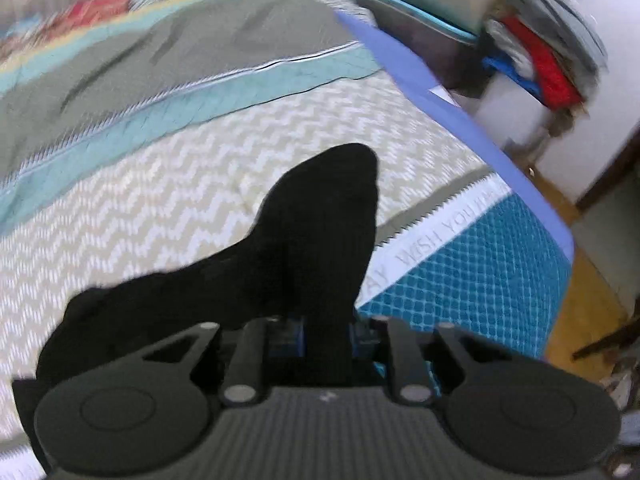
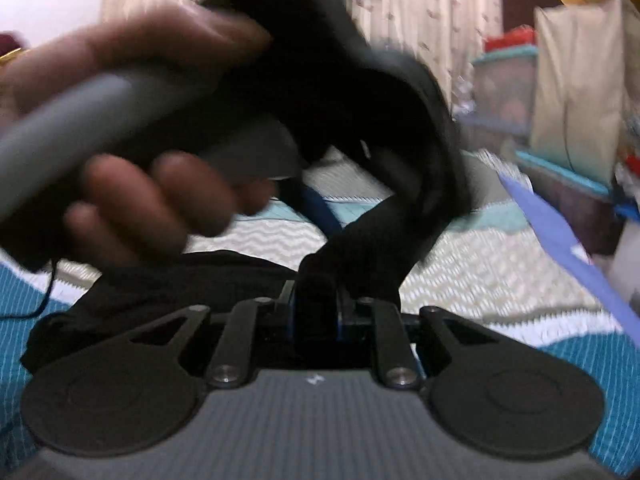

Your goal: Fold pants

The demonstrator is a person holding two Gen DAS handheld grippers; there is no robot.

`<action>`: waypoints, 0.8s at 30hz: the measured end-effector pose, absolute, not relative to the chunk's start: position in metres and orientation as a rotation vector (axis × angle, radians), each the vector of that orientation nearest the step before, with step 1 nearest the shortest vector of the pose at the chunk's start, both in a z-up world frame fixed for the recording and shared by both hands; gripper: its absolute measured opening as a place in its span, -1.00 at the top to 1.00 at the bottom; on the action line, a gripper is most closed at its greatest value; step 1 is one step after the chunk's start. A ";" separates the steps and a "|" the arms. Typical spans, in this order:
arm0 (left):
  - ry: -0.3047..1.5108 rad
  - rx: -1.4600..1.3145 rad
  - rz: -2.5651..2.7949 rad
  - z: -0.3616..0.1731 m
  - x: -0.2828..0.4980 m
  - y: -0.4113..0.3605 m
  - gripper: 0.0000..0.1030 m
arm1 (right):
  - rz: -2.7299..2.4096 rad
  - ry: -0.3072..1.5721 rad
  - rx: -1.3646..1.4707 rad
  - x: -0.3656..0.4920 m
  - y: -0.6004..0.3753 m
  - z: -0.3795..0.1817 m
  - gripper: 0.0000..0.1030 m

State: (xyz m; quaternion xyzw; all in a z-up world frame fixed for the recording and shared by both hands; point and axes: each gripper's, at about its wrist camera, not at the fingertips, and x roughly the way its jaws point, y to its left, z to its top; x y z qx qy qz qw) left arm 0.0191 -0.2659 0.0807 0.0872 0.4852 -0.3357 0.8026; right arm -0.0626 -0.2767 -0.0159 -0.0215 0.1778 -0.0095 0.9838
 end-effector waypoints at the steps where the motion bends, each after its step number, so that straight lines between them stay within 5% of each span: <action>1: 1.056 0.125 -0.715 0.082 0.025 -0.254 0.70 | -0.019 0.352 -0.043 -0.063 -0.277 -0.018 0.52; 3: 1.080 0.023 -0.712 0.085 0.034 -0.229 0.70 | -0.001 0.324 -0.030 -0.070 -0.283 -0.020 0.40; 5: 1.073 -0.017 -0.712 0.089 0.039 -0.211 0.70 | -0.004 0.322 -0.043 -0.072 -0.285 -0.023 0.00; 7: 1.077 -0.050 -0.710 0.091 0.042 -0.196 0.70 | -0.004 0.330 -0.058 -0.070 -0.285 -0.024 -0.09; 9: 1.081 -0.086 -0.710 0.094 0.042 -0.182 0.70 | 0.015 0.338 -0.061 -0.064 -0.283 -0.023 -0.05; 11: 1.070 -0.117 -0.704 0.097 0.041 -0.166 0.70 | 0.051 0.353 -0.091 -0.059 -0.274 -0.019 0.64; 12: 1.059 -0.136 -0.700 0.099 0.040 -0.155 0.70 | 0.060 0.352 -0.102 -0.057 -0.269 -0.015 0.73; 24: 1.055 -0.389 -0.513 0.056 0.030 0.007 0.67 | 0.315 0.380 -0.321 -0.043 -0.174 -0.013 0.70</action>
